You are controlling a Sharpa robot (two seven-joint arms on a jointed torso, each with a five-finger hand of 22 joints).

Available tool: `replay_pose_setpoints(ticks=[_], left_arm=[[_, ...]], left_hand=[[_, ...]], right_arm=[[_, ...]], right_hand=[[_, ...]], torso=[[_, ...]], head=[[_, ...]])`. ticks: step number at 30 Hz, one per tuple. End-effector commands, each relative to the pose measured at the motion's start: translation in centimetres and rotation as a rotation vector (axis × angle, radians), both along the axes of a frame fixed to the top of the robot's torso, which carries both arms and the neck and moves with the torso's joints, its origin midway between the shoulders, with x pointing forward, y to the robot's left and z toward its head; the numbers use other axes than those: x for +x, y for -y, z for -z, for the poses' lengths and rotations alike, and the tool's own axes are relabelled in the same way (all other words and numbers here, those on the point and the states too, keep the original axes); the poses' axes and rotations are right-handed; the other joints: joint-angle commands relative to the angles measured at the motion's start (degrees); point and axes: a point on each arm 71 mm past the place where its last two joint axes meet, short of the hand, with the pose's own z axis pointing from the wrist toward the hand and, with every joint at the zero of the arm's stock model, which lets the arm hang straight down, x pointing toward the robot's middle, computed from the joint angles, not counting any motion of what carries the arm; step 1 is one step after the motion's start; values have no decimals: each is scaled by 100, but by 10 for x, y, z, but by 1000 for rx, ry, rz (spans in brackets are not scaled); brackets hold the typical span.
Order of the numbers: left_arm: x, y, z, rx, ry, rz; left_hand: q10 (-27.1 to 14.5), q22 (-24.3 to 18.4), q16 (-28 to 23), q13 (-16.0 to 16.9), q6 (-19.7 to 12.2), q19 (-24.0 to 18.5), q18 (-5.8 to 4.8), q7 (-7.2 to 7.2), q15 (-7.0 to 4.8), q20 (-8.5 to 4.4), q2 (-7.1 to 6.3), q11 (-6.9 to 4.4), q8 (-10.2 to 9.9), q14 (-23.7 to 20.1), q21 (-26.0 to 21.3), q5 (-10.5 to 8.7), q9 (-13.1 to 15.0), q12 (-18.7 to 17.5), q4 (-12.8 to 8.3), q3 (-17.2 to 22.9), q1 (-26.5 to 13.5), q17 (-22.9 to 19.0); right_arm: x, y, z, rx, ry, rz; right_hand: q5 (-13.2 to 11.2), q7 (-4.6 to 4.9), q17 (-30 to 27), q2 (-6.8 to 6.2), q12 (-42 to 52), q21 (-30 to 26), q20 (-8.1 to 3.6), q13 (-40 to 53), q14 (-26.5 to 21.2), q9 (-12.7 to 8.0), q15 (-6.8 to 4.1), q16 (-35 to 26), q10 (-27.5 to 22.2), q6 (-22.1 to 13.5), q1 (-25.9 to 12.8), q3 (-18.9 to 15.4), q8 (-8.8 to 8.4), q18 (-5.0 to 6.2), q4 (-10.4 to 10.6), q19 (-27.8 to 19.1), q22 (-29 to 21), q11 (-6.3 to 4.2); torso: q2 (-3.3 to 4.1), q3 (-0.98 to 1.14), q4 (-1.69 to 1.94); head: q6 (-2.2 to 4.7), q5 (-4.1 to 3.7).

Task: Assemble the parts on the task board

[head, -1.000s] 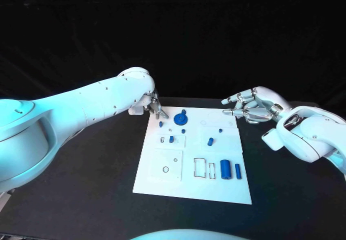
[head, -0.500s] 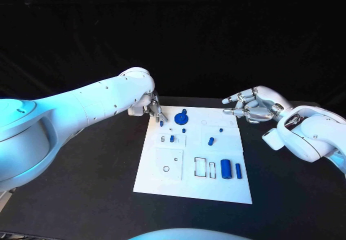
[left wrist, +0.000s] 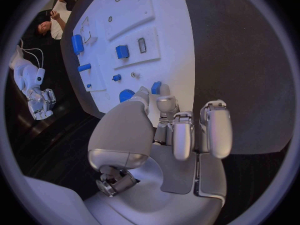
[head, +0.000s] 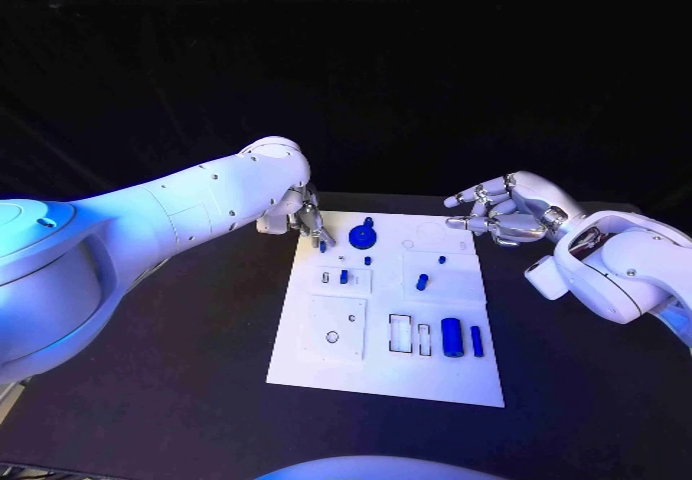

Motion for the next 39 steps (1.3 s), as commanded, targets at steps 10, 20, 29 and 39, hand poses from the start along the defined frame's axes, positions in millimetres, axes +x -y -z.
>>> replay_pose_setpoints(ticks=[10, 20, 29, 39], left_arm=[[1, 5, 1, -31, 18, 6], [1, 7, 1, -78, 18, 7], [-3, 3, -1, -148, 37, -12], [-25, -1, -7, -245, 102, -16]], left_hand=[[-12, 684, 14, -44, -24, 200, -35, -46, -49, -15, 251, -46, -5, 613, 10, 63, -33, 4, -301, 333, 569, 1506], [-134, 663, 14, -268, -222, 173, -27, 42, 4, 8, -78, -12, -66, 613, -38, 102, -58, -246, -935, 2169, 1108, 1506], [5, 676, 14, -266, -208, 174, -22, 41, -3, 20, -681, 8, 196, 613, -57, 241, 132, -189, -1257, 3706, 431, 1506], [225, 788, 14, -59, -132, 235, -50, -15, -44, -23, -955, -47, 400, 613, 39, 1104, 258, 34, -1503, 4053, 35, 1506]], right_arm=[[-1, -2, 0, -1, -2, -22], [-1, -3, 1, -2, -6, -24], [-1, -3, 1, -4, -9, -27], [-1, -1, 1, -6, -12, -24]], right_hand=[[21, 25, 6, 41, 5, -20, -8, 0, 41, -6, -27, -14, -36, -15, -33, -32, 17, 59, 1, -34, -5, -18], [31, 25, 1, 50, 15, -22, -9, 5, 41, -5, -27, -20, -31, -13, -27, -32, 20, 59, 3, -31, -4, -18], [31, 25, 1, 50, 15, -22, -9, 5, 41, -5, -27, -20, -31, -13, -27, -32, 20, 59, 3, -31, -4, -18], [34, 25, 3, 49, 22, -26, -9, 9, 42, -5, -27, -21, -28, -11, -24, -35, 22, 60, 2, -34, -10, -18]], torso=[[1, -1, 0], [-4, 2, 5], [-13, 11, 6], [-28, 27, 34]], head=[[-10, -6], [-23, -8], [-32, 4], [-29, 15]])
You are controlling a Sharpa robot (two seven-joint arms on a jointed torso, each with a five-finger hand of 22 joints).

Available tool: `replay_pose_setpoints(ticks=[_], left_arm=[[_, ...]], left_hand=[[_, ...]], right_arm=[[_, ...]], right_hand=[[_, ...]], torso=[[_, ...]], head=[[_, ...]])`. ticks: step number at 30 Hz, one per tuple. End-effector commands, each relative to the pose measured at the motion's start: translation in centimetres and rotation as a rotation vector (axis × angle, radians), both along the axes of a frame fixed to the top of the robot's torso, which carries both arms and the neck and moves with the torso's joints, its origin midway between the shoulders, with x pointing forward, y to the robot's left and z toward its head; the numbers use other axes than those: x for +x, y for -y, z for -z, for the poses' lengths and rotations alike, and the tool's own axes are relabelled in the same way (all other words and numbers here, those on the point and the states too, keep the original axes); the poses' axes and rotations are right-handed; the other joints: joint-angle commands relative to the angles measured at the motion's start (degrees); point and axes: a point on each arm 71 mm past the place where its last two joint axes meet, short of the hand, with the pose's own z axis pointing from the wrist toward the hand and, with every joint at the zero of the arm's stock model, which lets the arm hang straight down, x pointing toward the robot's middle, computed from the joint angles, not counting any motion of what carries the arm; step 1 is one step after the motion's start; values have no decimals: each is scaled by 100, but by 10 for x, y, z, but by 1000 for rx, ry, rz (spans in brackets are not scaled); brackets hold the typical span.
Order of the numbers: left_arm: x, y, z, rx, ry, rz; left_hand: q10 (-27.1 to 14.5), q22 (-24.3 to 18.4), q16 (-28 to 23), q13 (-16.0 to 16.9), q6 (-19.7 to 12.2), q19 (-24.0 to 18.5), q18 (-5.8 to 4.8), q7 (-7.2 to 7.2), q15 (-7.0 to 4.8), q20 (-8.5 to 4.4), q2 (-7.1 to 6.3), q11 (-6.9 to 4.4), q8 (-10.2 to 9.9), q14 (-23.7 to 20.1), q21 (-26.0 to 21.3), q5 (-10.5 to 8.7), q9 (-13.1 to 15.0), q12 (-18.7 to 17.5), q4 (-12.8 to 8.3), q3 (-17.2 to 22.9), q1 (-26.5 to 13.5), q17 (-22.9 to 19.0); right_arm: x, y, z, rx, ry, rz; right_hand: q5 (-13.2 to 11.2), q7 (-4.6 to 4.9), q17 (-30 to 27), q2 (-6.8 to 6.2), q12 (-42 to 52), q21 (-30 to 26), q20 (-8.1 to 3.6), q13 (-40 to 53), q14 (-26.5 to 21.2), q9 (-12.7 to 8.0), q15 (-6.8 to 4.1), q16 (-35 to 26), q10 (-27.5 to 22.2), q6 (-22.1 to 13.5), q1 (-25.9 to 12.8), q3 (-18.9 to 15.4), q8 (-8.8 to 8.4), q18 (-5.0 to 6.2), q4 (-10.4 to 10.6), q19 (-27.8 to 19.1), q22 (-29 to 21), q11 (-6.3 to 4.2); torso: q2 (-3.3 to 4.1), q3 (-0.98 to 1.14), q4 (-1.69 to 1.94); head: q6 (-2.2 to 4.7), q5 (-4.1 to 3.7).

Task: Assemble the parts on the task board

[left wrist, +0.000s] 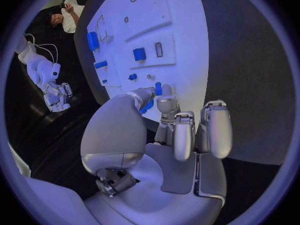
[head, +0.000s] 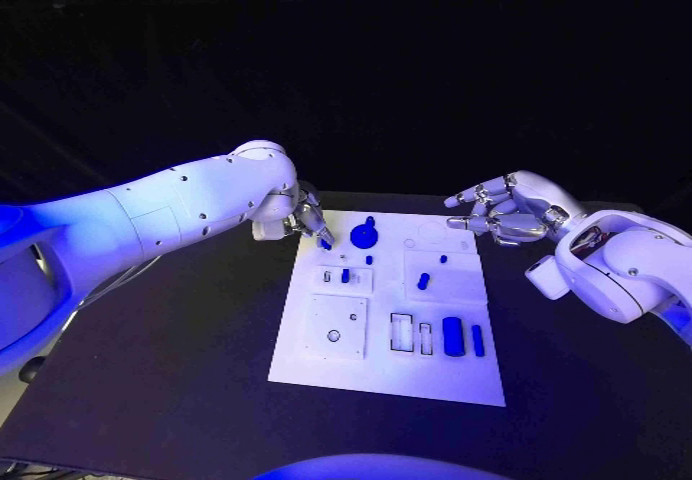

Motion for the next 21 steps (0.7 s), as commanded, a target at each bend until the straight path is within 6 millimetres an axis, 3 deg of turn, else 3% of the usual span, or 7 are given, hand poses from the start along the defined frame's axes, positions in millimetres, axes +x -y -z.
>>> replay_pose_setpoints(ticks=[1, 9, 21], left_arm=[[-6, 5, -2, -86, 51, -26], [-31, 3, 13, -88, 85, -1], [-47, 3, 31, -38, 92, 41]], left_hand=[[81, 807, 14, 73, 53, 245, -55, -24, -28, -29, -47, -8, 44, 592, 48, 249, 14, 67, -964, 925, -89, 1508], [222, 843, 14, 200, 175, 261, -63, -59, -49, -54, -154, -42, 60, 592, 75, 687, -8, 172, -1083, 905, -189, 1508], [307, 873, 14, 277, 255, 274, -71, -77, -60, -66, -191, -59, 37, 592, 100, 873, -46, 224, -1141, 886, -229, 1508]], right_arm=[[-1, -1, 1, -4, -6, -17], [-1, 1, 1, -6, -9, -12], [-1, 1, 2, -7, -10, -13]], right_hand=[[34, 25, 3, 49, 22, -27, -9, 9, 42, -5, -27, -21, -28, -11, -24, -35, 22, 60, 2, -34, -10, -18], [34, 25, 1, 47, 21, -27, -9, 5, 41, -5, -27, -23, -30, -11, -25, -39, 22, 60, 3, -32, -7, -18], [34, 25, 1, 47, 21, -27, -9, 5, 41, -5, -27, -23, -30, -11, -25, -39, 22, 60, 3, -32, -7, -18]], torso=[[-12, 12, 17], [-31, 15, 37], [-31, 14, 37]], head=[[-8, 1], [-33, 7], [-55, 29]])
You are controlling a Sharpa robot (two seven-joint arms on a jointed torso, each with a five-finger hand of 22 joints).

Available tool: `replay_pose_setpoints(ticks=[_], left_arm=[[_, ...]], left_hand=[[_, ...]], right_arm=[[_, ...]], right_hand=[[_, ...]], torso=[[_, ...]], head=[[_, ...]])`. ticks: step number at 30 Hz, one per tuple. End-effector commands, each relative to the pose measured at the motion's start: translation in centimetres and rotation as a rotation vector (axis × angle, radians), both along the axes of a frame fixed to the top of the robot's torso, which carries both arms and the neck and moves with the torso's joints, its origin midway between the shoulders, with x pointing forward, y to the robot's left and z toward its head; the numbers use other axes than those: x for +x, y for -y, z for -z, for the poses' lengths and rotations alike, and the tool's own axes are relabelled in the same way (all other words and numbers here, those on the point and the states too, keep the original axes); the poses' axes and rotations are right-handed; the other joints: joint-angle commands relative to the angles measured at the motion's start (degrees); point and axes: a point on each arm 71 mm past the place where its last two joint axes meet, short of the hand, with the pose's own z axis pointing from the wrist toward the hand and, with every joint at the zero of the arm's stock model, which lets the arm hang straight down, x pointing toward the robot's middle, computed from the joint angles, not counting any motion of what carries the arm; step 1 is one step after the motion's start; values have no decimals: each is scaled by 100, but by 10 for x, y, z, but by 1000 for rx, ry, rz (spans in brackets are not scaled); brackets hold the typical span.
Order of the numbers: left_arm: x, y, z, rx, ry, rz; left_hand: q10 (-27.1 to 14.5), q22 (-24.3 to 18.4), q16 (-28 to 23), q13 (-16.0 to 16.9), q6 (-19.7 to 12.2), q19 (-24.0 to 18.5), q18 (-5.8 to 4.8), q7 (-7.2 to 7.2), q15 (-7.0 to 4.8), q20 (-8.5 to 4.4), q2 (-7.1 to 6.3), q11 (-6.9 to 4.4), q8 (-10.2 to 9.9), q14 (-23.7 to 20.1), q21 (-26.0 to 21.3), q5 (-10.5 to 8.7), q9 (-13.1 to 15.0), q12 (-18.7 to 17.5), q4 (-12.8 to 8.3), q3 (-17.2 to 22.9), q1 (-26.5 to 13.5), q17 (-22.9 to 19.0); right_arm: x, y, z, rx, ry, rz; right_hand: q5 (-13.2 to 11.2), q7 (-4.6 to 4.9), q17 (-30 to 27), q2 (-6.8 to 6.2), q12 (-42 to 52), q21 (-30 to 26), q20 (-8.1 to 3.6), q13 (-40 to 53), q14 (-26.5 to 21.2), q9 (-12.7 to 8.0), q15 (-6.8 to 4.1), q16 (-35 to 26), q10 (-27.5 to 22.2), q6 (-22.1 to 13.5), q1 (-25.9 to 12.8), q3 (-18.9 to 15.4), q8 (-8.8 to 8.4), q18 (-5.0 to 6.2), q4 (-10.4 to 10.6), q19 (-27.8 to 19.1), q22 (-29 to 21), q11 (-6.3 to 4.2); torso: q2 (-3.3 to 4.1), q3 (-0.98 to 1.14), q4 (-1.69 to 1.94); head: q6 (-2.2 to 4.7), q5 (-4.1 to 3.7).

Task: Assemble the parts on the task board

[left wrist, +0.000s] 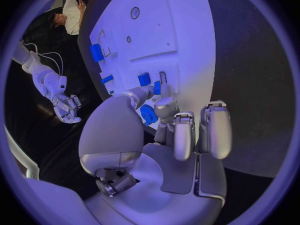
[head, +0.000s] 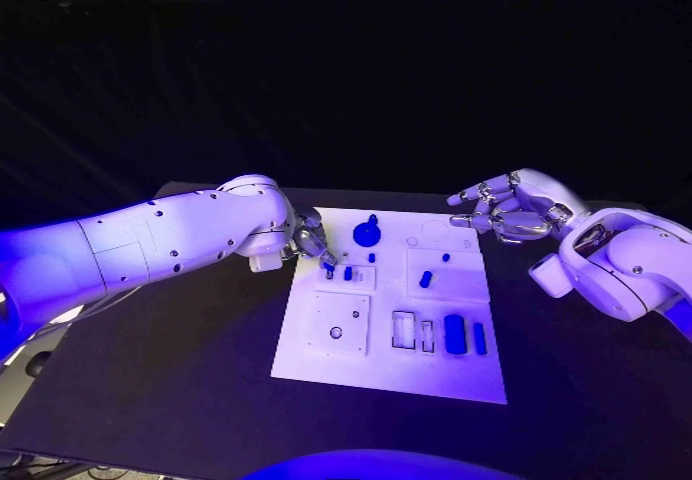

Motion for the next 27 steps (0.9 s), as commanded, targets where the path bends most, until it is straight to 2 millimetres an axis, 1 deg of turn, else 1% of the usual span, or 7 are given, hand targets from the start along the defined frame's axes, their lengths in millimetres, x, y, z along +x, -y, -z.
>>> replay_pose_setpoints(ticks=[1, 9, 13, 14, 17, 21, 27], left_arm=[[0, 1, 0, 22, 40, 14], [-3, 1, 6, 48, 9, 23], [-3, 0, 7, 64, -5, 24], [-3, 0, 8, 68, -9, 25], [-4, 0, 8, 80, -20, 34], [-4, 1, 9, 89, -31, 44], [-6, 3, 11, 104, -57, 68]], left_hand=[[49, 874, 14, 13, 54, 273, -72, 3, -40, -25, 9, 5, 7, 613, 33, 38, -7, 31, -965, 918, -32, 1509], [53, 874, 14, 19, 56, 273, -72, 3, -41, -25, 9, 4, 6, 613, 33, 44, -8, 35, -965, 917, -34, 1509], [58, 876, 14, 25, 60, 274, -73, 2, -41, -26, 8, 3, 5, 613, 35, 52, -9, 39, -966, 916, -37, 1509], [58, 876, 14, 25, 60, 274, -73, 2, -41, -26, 8, 3, 5, 613, 35, 52, -9, 39, -966, 916, -37, 1509], [57, 876, 14, 24, 60, 274, -73, 2, -41, -26, 8, 3, 5, 613, 35, 52, -10, 39, -967, 916, -37, 1509], [56, 875, 14, 16, 63, 273, -72, 1, -42, -26, 8, 3, 4, 613, 33, 59, -11, 31, -969, 916, -37, 1509], [54, 876, 14, 10, 64, 274, -73, 1, -42, -25, 7, 2, 3, 613, 34, 63, -12, 26, -972, 916, -37, 1509]], right_arm=[[-1, -1, 1, -2, -5, -16], [-1, -1, 1, -2, -6, -16], [-1, -1, 1, -2, -6, -16], [-1, -1, 1, -2, -6, -16], [-1, -1, 1, -3, -6, -16], [-1, -1, 1, -3, -6, -16], [-1, -1, 1, -2, -6, -17]], right_hand=[[35, 25, 1, 47, 21, -29, -9, 5, 41, -6, -27, -23, -30, -11, -25, -39, 22, 60, 3, -32, -7, -18], [35, 25, 1, 47, 21, -29, -9, 5, 41, -6, -27, -23, -30, -11, -25, -39, 22, 60, 3, -32, -7, -18], [35, 25, 1, 47, 21, -29, -9, 5, 41, -6, -27, -23, -30, -11, -25, -39, 22, 60, 3, -32, -7, -18], [35, 25, 1, 47, 21, -29, -9, 5, 41, -6, -27, -23, -30, -11, -25, -39, 22, 60, 3, -32, -7, -18], [35, 25, 1, 47, 21, -29, -9, 5, 41, -6, -27, -23, -30, -11, -25, -39, 22, 60, 3, -32, -7, -18], [35, 25, 1, 47, 21, -29, -9, 5, 41, -6, -27, -23, -30, -11, -25, -39, 22, 60, 3, -32, -7, -18], [35, 25, 1, 47, 21, -29, -9, 5, 41, -6, -27, -23, -30, -11, -25, -39, 22, 60, 3, -32, -7, -18]], torso=[[1, 0, 0], [5, 4, -4], [4, 4, -4], [2, 5, -4], [2, 6, -3], [2, 2, 2], [3, 4, -4]], head=[[-2, 10], [-34, 19], [-37, 21], [-47, 47], [-62, 54], [-70, 49], [-86, 47]])
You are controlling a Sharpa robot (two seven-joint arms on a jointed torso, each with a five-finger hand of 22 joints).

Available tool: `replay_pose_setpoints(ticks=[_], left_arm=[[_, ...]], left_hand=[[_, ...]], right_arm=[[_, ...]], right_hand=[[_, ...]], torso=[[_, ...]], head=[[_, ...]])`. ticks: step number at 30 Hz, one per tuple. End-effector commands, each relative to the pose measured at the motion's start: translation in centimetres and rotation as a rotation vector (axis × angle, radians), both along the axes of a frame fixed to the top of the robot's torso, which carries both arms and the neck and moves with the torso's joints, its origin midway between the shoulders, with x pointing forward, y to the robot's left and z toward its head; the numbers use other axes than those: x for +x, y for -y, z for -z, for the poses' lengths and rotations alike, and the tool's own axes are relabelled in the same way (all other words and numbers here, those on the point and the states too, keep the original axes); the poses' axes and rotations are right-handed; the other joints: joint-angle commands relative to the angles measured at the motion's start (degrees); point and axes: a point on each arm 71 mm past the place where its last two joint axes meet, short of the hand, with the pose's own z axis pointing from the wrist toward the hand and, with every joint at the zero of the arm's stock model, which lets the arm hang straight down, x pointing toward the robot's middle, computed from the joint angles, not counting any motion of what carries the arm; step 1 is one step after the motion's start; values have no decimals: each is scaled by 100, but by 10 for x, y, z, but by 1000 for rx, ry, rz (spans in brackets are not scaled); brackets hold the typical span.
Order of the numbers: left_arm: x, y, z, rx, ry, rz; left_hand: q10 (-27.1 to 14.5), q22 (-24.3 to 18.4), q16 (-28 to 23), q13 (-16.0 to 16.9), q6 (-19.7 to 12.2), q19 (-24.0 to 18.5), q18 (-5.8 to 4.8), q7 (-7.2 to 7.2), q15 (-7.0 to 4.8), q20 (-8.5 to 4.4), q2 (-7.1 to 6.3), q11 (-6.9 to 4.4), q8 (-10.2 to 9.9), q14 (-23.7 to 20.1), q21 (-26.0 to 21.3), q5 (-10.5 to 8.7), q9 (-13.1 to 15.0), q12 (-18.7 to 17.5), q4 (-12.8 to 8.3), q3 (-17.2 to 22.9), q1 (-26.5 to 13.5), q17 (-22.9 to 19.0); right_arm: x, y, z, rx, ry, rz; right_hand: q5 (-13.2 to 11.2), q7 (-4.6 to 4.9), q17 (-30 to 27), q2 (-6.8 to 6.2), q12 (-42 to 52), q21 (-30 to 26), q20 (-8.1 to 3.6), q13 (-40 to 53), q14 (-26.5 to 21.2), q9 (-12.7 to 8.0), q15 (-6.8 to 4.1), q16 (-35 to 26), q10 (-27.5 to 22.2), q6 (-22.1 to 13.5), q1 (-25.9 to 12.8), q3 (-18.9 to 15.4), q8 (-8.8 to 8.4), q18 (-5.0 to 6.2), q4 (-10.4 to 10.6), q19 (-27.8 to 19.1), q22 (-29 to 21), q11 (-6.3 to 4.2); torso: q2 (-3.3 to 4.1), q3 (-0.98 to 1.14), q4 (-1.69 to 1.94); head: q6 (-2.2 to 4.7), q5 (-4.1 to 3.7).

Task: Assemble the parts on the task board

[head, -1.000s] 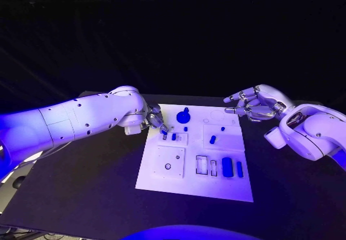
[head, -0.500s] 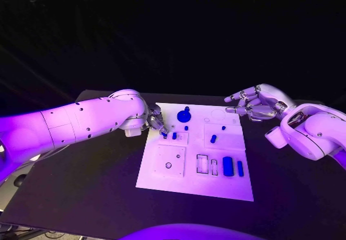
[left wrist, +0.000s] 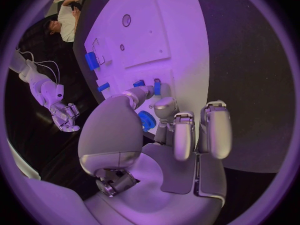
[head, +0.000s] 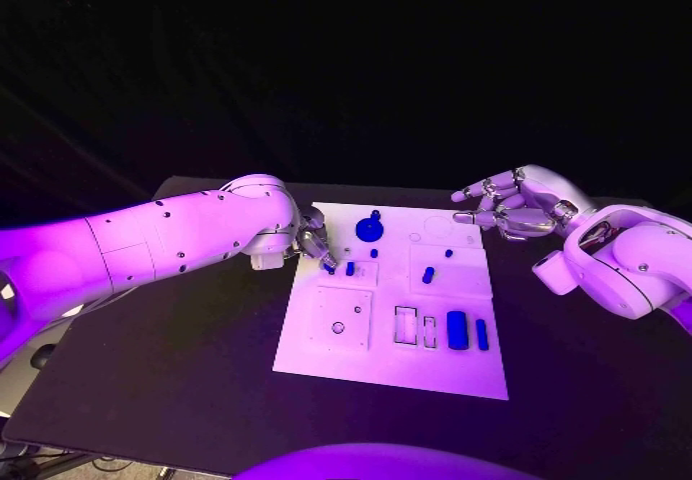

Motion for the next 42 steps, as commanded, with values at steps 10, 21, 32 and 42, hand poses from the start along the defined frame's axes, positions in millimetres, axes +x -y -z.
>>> replay_pose_setpoints(ticks=[10, 21, 32, 42], left_arm=[[-4, 1, 6, 53, -56, 42], [-2, 3, 6, 62, -52, 28], [0, 7, 11, 79, -75, 11], [0, 7, 14, 96, -98, 19]], left_hand=[[41, 887, 14, -2, 32, 279, -76, -2, -43, -24, 54, -19, 2, 613, 45, 48, 5, 31, -886, 849, 16, 1510], [56, 874, 14, 4, 57, 272, -72, -3, -43, -23, 90, -20, -12, 613, 29, 89, -13, 29, -868, 851, -17, 1510], [95, 866, 14, 40, 94, 265, -68, -21, -46, -25, 217, -26, -42, 613, 12, 83, -46, 47, -768, 790, -188, 1510], [136, 881, 14, 107, 131, 272, -72, -46, -52, -26, 224, -39, -46, 613, 24, 73, -58, 99, -740, 685, -280, 1510]], right_arm=[[-1, -1, 1, -1, -4, -17], [-1, -1, 1, -1, -3, -17], [-2, -2, 0, 0, -4, -19], [-2, -1, 0, -1, -5, -20]], right_hand=[[35, 25, 1, 47, 21, -29, -9, 5, 41, -6, -27, -23, -30, -11, -25, -39, 22, 60, 3, -32, -7, -18], [35, 25, 1, 47, 21, -29, -9, 5, 41, -6, -27, -23, -30, -11, -25, -39, 22, 60, 3, -32, -7, -18], [35, 25, 1, 47, 21, -29, -9, 5, 41, -6, -27, -23, -30, -11, -25, -39, 22, 60, 3, -32, -7, -18], [35, 25, 1, 47, 21, -29, -9, 5, 41, -6, -27, -23, -30, -11, -25, -39, 22, 60, 3, -32, -7, -18]], torso=[[0, 1, 0], [-1, 3, -3], [3, 4, -9], [-1, 4, 1]], head=[[-8, -6], [-10, -8], [-26, -18], [-33, -32]])
